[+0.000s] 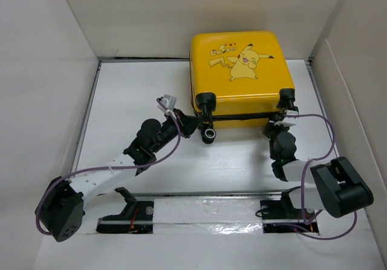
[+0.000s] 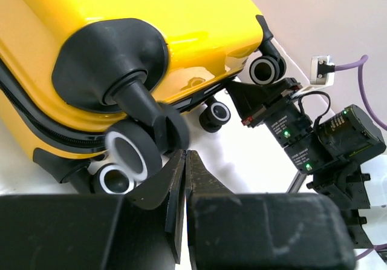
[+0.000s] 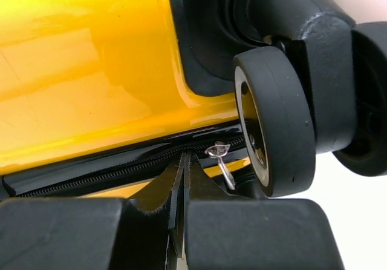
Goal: Pack the luggage
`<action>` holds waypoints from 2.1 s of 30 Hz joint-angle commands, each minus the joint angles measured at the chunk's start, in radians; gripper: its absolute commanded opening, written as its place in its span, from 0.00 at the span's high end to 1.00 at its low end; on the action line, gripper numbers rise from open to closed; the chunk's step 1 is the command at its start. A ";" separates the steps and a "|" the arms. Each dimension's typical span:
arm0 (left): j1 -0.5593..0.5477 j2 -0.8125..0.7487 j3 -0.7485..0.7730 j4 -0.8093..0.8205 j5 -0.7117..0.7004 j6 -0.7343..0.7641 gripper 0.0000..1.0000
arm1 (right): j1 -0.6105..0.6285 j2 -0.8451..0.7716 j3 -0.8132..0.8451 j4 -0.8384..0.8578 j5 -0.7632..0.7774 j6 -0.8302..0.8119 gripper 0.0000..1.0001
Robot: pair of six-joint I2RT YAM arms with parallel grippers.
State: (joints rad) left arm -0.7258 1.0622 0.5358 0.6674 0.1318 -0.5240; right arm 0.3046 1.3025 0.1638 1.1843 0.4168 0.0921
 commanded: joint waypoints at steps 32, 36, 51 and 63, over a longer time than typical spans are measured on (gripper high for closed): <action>0.017 -0.053 0.007 -0.003 -0.004 0.032 0.96 | 0.134 -0.827 0.019 -0.975 0.126 0.252 0.93; 0.017 -0.041 0.012 -0.002 0.008 0.030 0.93 | -0.071 -0.861 0.017 -0.976 -0.063 0.174 0.78; 0.017 -0.034 0.012 0.001 0.028 0.030 0.82 | -0.256 -0.293 0.080 -0.401 -0.461 0.081 0.54; 0.017 -0.047 0.007 0.001 0.023 0.033 0.83 | -0.256 0.026 0.092 0.058 -0.328 0.141 0.60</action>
State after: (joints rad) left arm -0.7116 1.0367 0.5358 0.6296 0.1467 -0.5053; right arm 0.0536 1.2877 0.2276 0.9604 0.0170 0.2234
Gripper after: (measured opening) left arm 0.174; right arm 0.410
